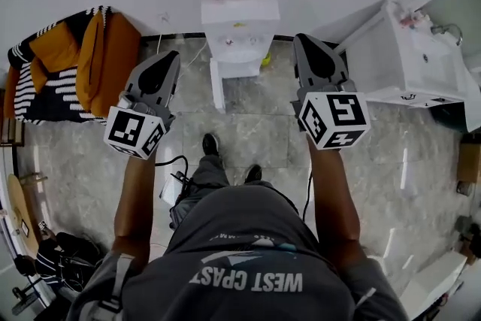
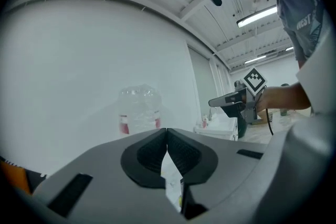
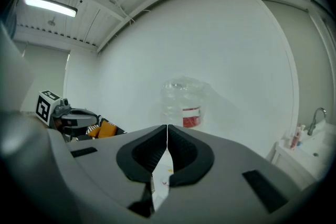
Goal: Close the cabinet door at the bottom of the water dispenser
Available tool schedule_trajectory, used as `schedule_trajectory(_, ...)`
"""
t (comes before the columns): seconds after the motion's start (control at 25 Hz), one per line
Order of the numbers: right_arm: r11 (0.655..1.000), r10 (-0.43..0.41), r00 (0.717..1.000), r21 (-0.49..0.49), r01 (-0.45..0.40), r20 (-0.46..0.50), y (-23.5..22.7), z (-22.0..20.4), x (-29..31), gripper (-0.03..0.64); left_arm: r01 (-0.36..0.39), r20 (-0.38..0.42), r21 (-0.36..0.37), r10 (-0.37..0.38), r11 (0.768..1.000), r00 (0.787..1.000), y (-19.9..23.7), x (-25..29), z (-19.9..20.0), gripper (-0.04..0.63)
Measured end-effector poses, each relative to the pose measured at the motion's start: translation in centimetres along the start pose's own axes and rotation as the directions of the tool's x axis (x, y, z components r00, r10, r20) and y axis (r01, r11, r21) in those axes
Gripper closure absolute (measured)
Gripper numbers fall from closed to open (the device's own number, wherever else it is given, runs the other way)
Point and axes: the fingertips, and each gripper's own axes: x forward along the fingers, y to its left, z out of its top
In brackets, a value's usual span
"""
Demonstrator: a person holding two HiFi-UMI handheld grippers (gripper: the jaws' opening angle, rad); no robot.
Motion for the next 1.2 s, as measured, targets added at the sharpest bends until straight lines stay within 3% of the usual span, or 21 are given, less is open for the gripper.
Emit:
schedule_trajectory(0.32,0.989,-0.147,0.989,-0.004,0.146,-0.019,-1.0,1.2,3.2,0.588,0.127,0.013,-0.017,-0.127,0.992,0.992,5.8,5.0,-0.7,0.578)
schedule_trajectory(0.72,0.963,-0.269,0.962,0.013,0.270,-0.054,-2.5,-0.7,5.9,0.588,0.253,-0.037,-0.052,-0.255,0.966,0.966,8.0,9.5,-4.8,0.578)
schedule_trajectory(0.96,0.953,-0.294,0.952,0.048,0.299,-0.083,-4.5,-3.9,7.1,0.588,0.261,-0.095,-0.084,-0.269,0.962,0.958,8.3,11.6,-8.4,0.578)
schedule_trajectory(1.2,0.957,-0.270,0.957,0.083,0.278,-0.103,-7.3,-8.0,8.7,0.588,0.202,-0.155,-0.099,-0.215,0.974,0.964,8.5,13.2,-12.2,0.578)
